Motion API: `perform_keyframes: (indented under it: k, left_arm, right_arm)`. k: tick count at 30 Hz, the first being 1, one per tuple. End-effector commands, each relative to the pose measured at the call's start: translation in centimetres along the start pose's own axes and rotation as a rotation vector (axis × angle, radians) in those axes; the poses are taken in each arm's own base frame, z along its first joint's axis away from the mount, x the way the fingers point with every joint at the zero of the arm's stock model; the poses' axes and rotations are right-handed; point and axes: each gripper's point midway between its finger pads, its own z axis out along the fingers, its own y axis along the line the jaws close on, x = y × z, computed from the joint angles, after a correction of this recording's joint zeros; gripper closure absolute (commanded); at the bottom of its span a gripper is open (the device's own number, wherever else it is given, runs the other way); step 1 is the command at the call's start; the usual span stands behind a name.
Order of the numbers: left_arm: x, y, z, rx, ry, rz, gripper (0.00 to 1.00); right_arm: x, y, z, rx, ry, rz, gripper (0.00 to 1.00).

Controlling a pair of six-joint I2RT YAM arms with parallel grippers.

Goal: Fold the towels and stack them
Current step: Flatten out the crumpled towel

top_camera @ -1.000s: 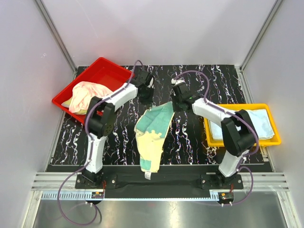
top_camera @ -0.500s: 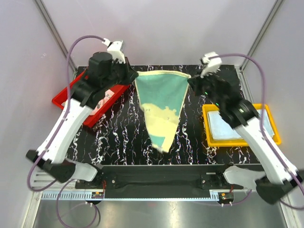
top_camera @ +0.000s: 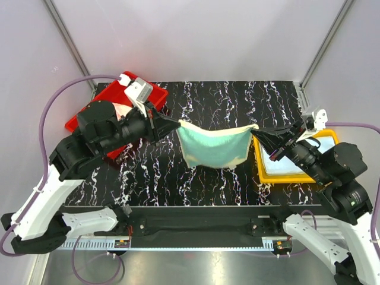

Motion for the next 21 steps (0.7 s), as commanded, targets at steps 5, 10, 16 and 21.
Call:
perform_keyframes:
  k: [5, 10, 16, 21]
  left_arm:
    - [-2.8, -0.3, 0.2, -0.059, -0.054, 0.015, 1.00]
    - [-3.4, 7.0, 5.0, -0.268, -0.004, 0.007, 1.00]
    - [-4.4, 18.2, 10.9, -0.370, 0.036, -0.096, 1.00]
    - [-1.5, 29.2, 18.8, -0.346, 0.105, -0.202, 1.00]
  right_arm:
    - [-4.1, -0.2, 0.8, 0.036, -0.095, 0.007, 1.00]
    - [0.3, -7.4, 8.1, 0.279, 0.077, -0.106, 1.00]
    - [6.4, -17.1, 17.5, 0.393, 0.271, -0.100, 1.00]
    - [13.0, -24.5, 23.8, 0.358, 0.365, -0.095, 1.00]
